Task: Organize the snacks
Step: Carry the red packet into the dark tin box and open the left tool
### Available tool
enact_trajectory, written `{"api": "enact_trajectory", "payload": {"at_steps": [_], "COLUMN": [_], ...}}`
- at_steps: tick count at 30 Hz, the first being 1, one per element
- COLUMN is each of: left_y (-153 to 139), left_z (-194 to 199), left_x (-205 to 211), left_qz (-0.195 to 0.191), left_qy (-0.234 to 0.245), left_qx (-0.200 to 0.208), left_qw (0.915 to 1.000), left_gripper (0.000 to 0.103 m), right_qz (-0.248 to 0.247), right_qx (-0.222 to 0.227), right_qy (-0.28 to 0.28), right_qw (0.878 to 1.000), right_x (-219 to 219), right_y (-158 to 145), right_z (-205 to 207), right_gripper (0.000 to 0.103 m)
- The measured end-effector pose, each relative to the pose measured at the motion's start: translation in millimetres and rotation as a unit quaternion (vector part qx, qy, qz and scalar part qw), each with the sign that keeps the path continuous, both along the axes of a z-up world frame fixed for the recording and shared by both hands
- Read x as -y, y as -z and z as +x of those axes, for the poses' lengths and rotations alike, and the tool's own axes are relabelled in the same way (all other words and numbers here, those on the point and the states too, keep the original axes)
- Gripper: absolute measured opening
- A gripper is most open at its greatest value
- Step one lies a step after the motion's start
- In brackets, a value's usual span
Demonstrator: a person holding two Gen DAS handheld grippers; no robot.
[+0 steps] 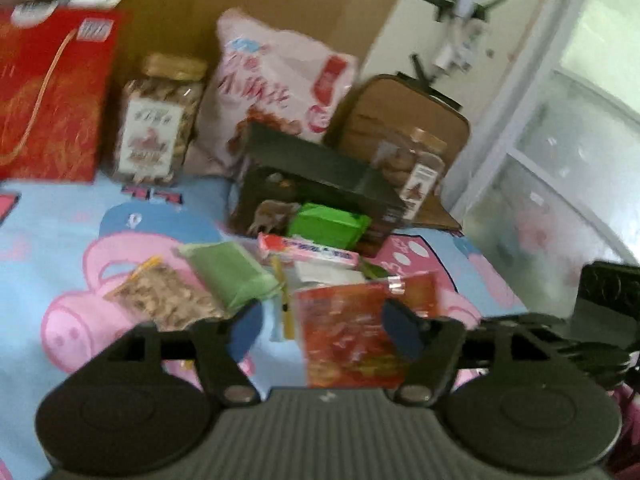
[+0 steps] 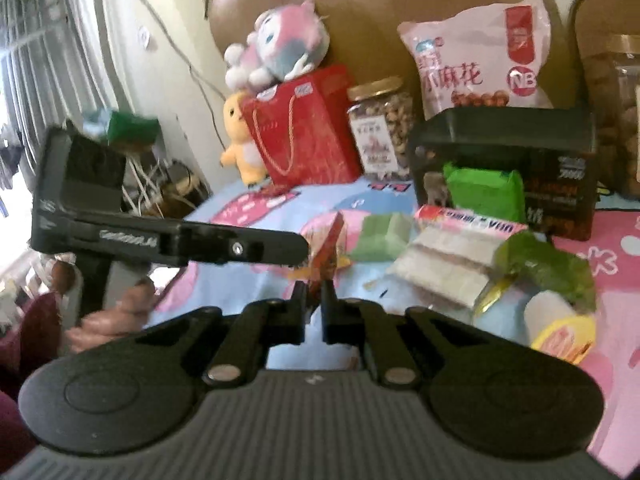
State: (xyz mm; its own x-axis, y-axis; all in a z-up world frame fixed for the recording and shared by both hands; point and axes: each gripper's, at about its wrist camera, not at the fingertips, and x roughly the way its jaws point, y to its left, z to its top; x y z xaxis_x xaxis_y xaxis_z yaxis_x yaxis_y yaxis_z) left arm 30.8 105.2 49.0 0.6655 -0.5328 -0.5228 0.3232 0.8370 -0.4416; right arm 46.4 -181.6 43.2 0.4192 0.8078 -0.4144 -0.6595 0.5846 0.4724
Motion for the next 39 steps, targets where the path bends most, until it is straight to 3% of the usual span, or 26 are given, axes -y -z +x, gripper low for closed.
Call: {"api": "enact_trajectory", "payload": {"at_steps": [3,5,7,8,11,12,14,19,23,26,29,30,31,33,36,39], "left_y": [10.6,15.3,17.4,16.5,8.3,3.7,-9.2,-43.1,-38.8,-26.1,-20.8,-21.6,-24.1,-30.6,-31.8,-19.3], "left_z": [4.8,6.5,8.1,10.3,20.6,27.5,46.3,107.4,157.5,177.2,178.8,174.2,167.6,151.6,123.9,105.0], "left_x": [-7.3,-7.2,-3.5,-1.8,-0.8,-0.3,4.9,35.5,54.9,67.6,74.1,73.6,72.3,64.1,40.5,20.1], "left_qz": [-0.05,-0.086,-0.122,-0.14,-0.138,-0.134,-0.123,-0.041,-0.003,0.038,0.064,0.064,0.064,0.068,0.052,0.09], "left_qy": [0.021,0.046,0.075,0.09,0.077,0.074,0.072,0.045,0.019,-0.013,-0.026,-0.023,-0.021,-0.023,-0.029,-0.069], "left_qx": [-0.019,-0.03,-0.036,-0.039,-0.036,-0.037,-0.036,0.006,-0.007,-0.017,-0.021,-0.016,-0.006,0.017,0.035,0.043], "left_qw": [0.9984,0.9947,0.989,0.9853,0.9868,0.9875,0.9891,0.9981,0.9998,0.999,0.9974,0.9976,0.9977,0.9973,0.9976,0.9926], "left_gripper": [0.086,0.084,0.073,0.062,0.046,0.039,0.036,0.036,0.037,0.039,0.049,0.052,0.054,0.057,0.057,0.061], "right_qz": [0.047,0.083,0.125,0.139,0.154,0.158,0.155,0.124,0.073,0.001,-0.096,-0.118,-0.134,-0.136,-0.1,-0.067], "right_qx": [-0.04,-0.063,-0.087,-0.095,-0.102,-0.102,-0.094,-0.045,-0.026,-0.006,0.041,0.063,0.087,0.116,0.116,0.095], "right_qy": [-0.009,-0.011,-0.017,-0.018,-0.013,-0.007,0.007,0.054,0.101,0.131,0.165,0.172,0.18,0.193,0.208,0.206], "right_qw": [0.998,0.995,0.988,0.986,0.983,0.982,0.983,0.99,0.992,0.991,0.981,0.976,0.971,0.965,0.966,0.972], "right_x": [18.1,28.4,36.2,37.8,42.9,45.8,50.1,45.4,32.9,13.9,-7.8,-9.7,-10.7,-3.8,19.7,42.2], "right_y": [1.9,3.0,5.4,5.4,2.0,-0.1,-8.5,-30.0,-30.3,-21.7,-15.5,-14.8,-15.3,-17.3,-20.6,-11.8], "right_z": [7.8,11.2,14.3,16.2,22.7,26.2,37.4,83.2,125.3,144.9,146.0,142.7,136.1,123.9,101.5,82.8], "right_gripper": [0.009,0.009,0.009,0.009,0.009,0.009,0.009,0.009,0.009,0.011,0.029,0.043,0.048,0.048,0.048,0.048]}}
